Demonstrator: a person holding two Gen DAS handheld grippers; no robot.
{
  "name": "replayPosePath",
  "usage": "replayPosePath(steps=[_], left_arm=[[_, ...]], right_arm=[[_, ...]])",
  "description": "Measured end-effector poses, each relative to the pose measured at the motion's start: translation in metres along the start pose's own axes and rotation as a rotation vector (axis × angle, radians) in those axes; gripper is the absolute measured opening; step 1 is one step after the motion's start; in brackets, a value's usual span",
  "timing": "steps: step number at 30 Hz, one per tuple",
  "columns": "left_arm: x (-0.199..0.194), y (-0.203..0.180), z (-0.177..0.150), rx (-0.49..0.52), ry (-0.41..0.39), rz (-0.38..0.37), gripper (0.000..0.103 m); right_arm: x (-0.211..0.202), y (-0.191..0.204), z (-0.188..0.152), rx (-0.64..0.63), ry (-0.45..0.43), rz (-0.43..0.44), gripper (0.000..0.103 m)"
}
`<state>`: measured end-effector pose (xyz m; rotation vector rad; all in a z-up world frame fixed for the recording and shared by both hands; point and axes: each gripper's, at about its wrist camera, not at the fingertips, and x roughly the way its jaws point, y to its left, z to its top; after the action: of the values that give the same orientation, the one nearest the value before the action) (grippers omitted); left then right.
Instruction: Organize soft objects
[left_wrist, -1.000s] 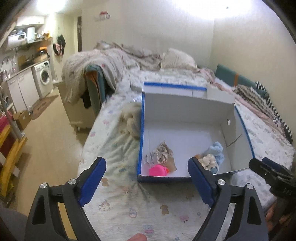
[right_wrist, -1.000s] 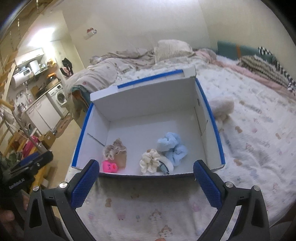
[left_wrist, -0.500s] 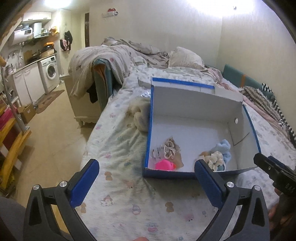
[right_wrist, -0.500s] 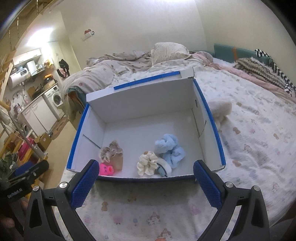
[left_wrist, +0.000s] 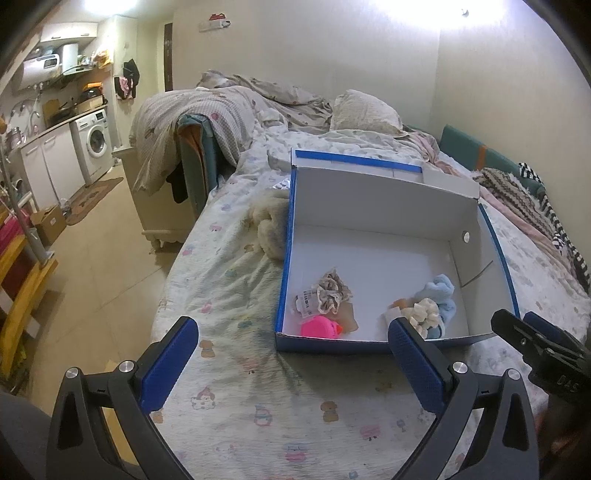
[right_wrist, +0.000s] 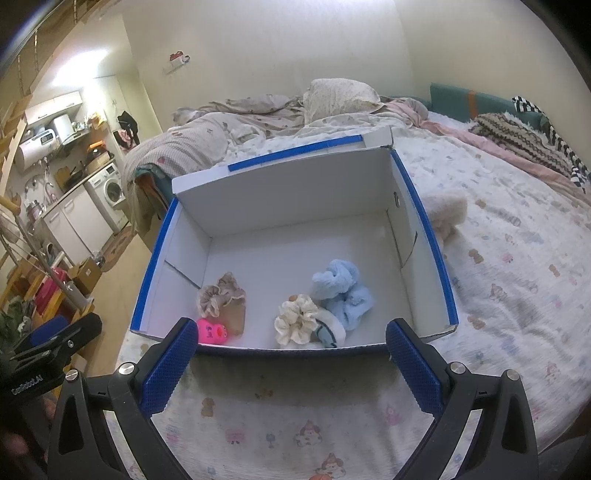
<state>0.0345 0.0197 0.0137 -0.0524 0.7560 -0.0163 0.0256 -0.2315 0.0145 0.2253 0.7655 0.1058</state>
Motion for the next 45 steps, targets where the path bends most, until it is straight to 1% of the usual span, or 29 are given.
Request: replayPosePath(steps=[37,45], left_arm=[[-0.0016,0.0001,-0.0007,-0.003,0.006,-0.007,0.103],[-0.0046,-0.0022,0.0013,-0.006,0.003,0.002,0.103]], right_arm=[[0.0002,-0.0006,0.0002,-0.003,0.0,-0.004,0.103],[0.0004,-0.0005,0.0003,-0.009,0.001,-0.009,0.103]])
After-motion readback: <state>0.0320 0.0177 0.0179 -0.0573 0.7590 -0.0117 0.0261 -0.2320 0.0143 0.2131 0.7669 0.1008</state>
